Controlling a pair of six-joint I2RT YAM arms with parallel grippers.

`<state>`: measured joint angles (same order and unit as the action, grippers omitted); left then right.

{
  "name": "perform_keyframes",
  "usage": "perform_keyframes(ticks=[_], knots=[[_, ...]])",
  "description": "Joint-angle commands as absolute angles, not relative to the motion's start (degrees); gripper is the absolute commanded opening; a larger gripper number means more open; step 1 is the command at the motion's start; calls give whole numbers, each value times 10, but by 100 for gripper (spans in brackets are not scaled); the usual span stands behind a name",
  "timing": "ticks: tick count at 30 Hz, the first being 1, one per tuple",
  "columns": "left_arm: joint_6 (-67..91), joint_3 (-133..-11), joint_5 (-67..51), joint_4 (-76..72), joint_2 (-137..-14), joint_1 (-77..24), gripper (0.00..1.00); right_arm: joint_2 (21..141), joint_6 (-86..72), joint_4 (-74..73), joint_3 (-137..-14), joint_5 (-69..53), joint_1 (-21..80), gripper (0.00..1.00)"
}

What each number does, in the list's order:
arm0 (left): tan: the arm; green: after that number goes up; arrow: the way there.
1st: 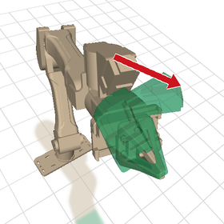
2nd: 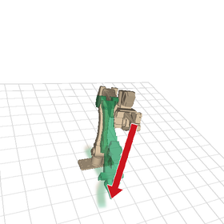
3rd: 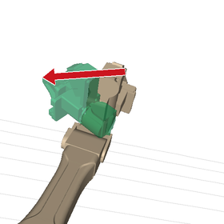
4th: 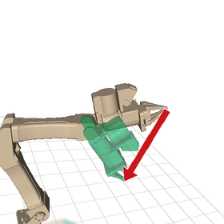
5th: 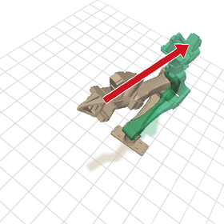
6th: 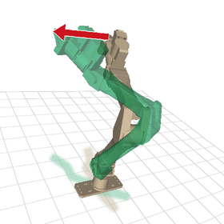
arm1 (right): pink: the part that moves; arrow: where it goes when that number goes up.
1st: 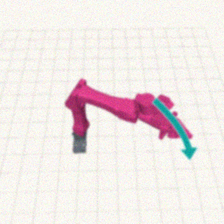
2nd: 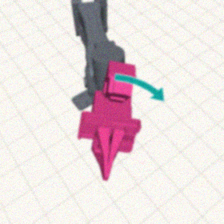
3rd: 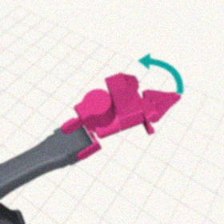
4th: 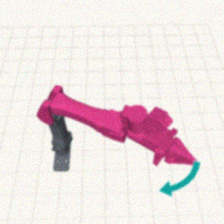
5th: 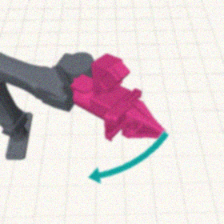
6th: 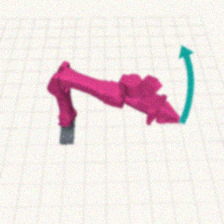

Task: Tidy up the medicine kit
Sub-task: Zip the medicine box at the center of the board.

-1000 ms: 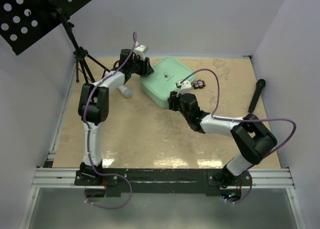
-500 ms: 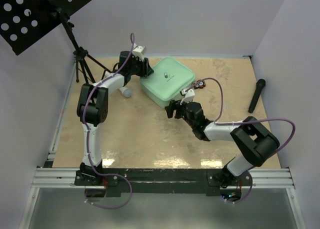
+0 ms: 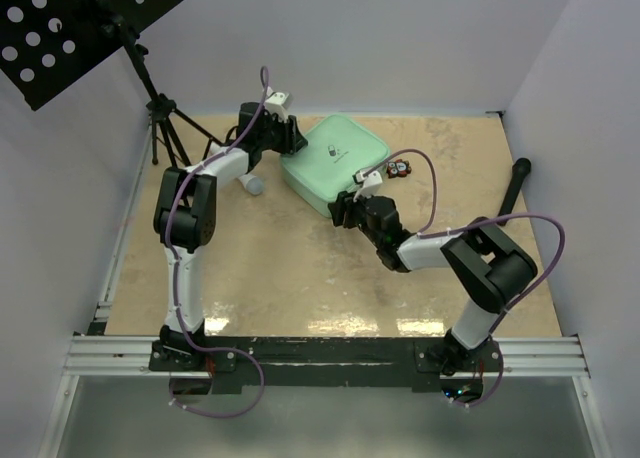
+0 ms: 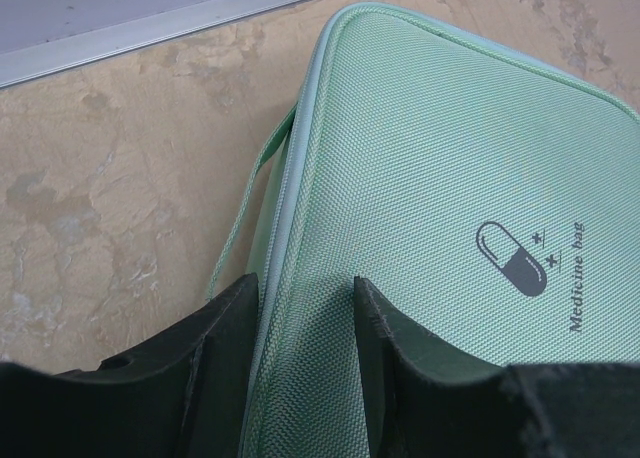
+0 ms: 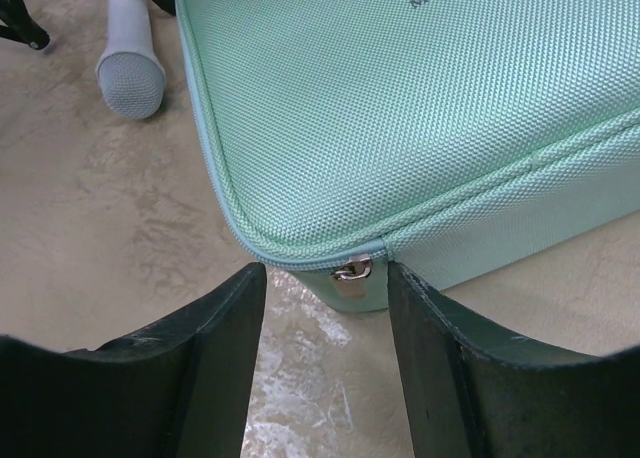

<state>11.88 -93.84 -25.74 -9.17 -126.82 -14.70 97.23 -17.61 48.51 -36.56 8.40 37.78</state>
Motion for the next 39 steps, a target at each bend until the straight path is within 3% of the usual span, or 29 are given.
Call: perform_keyframes(ticks=[1,9,17,30,39], knots=[[120,-933,-278,-89,-1245,-156,47,977,-157,494,-398,91,371,55],[120,-937,-280,-86,-1246,-156,46,992,-157,478,-401,96,367,50],[119,-936,-283,-84,-1249,-156,46,1005,-163,476,-407,98,367,32],[117,-937,-284,-84,-1251,-156,46,1005,-168,476,-409,101,364,17],[120,-937,-286,-85,-1250,-156,46,998,-170,475,-405,104,365,0]])
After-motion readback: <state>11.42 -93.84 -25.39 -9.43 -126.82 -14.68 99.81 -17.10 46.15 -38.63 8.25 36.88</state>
